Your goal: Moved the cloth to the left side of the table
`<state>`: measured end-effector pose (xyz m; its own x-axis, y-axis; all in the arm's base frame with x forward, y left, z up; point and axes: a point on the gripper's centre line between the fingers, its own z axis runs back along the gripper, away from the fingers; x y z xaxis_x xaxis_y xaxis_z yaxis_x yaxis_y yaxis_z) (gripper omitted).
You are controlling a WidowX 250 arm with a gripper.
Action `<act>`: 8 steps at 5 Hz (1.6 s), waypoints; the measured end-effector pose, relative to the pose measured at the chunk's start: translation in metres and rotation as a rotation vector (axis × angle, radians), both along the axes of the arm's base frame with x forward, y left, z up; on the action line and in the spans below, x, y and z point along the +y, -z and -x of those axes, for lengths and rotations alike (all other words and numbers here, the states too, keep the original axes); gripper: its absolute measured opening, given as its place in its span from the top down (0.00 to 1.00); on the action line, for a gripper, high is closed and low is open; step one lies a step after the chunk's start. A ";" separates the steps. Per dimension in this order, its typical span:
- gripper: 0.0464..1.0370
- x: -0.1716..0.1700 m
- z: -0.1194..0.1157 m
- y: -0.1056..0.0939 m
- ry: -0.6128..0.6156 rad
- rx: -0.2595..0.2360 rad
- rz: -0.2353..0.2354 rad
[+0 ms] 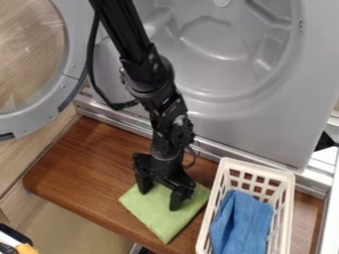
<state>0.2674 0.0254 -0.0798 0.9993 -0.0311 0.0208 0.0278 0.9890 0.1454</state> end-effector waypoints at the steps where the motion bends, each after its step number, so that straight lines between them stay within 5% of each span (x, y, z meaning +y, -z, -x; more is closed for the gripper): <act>1: 0.04 0.016 -0.002 0.000 0.008 0.006 -0.029; 6: 0.04 0.116 0.016 -0.003 -0.139 -0.002 -0.104; 8: 0.04 0.122 0.032 -0.005 -0.150 0.003 -0.086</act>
<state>0.2351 0.1473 -0.0747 0.9929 0.1167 0.0216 -0.1185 0.9661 0.2294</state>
